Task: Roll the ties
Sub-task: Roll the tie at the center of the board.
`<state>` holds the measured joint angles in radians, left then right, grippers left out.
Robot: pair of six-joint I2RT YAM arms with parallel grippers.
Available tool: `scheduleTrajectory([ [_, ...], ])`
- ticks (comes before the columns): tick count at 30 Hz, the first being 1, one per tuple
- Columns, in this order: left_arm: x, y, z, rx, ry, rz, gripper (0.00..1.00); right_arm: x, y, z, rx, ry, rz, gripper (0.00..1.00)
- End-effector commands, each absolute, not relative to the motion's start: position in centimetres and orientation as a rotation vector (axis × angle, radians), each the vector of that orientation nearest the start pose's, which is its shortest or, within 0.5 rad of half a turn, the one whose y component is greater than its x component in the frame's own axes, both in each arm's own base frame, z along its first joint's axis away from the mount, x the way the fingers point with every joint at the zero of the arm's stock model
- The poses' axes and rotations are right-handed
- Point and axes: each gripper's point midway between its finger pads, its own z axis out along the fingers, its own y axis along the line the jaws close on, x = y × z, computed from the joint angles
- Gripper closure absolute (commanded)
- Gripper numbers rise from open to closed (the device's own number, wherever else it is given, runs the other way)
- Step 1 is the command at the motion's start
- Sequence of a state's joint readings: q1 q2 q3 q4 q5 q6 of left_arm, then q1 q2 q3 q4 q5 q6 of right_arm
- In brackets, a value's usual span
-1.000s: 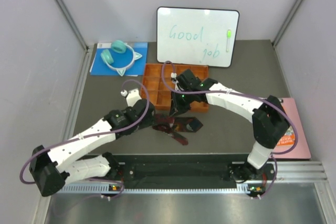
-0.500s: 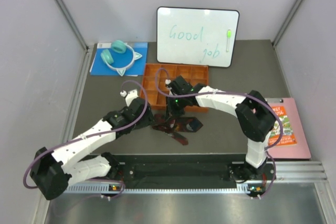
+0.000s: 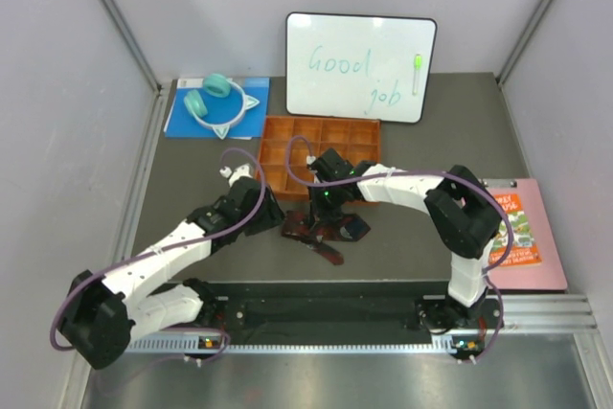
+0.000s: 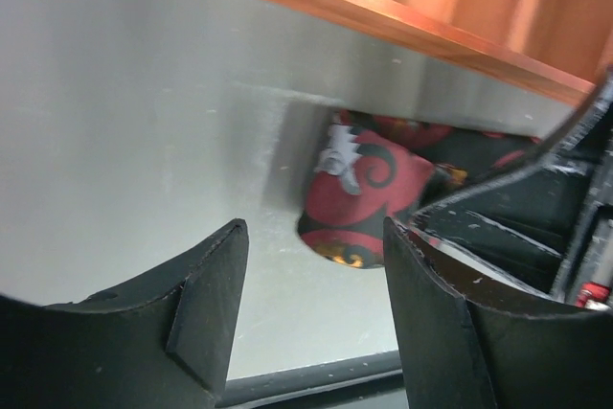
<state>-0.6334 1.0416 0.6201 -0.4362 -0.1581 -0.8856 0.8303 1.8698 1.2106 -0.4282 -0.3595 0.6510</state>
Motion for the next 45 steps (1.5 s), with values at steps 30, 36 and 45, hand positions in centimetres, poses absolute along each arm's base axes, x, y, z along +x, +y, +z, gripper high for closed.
scheduleTrajectory([
  [30, 22.6, -22.2, 4.8, -0.215, 2.466, -0.802, 0.81, 22.3, 35.0, 2.5, -0.430, 2.883, 0.786, 0.99],
  [36, 22.9, -21.7, 7.7, -0.172, 2.441, -0.734, 0.93, 22.4, 35.8, 2.5, -0.428, 2.886, 0.826, 0.99],
  [45, 23.2, -21.4, 11.1, -0.141, 2.450, -0.538, 0.99, 23.2, 37.2, 3.7, -0.434, 2.873, 0.866, 0.99],
])
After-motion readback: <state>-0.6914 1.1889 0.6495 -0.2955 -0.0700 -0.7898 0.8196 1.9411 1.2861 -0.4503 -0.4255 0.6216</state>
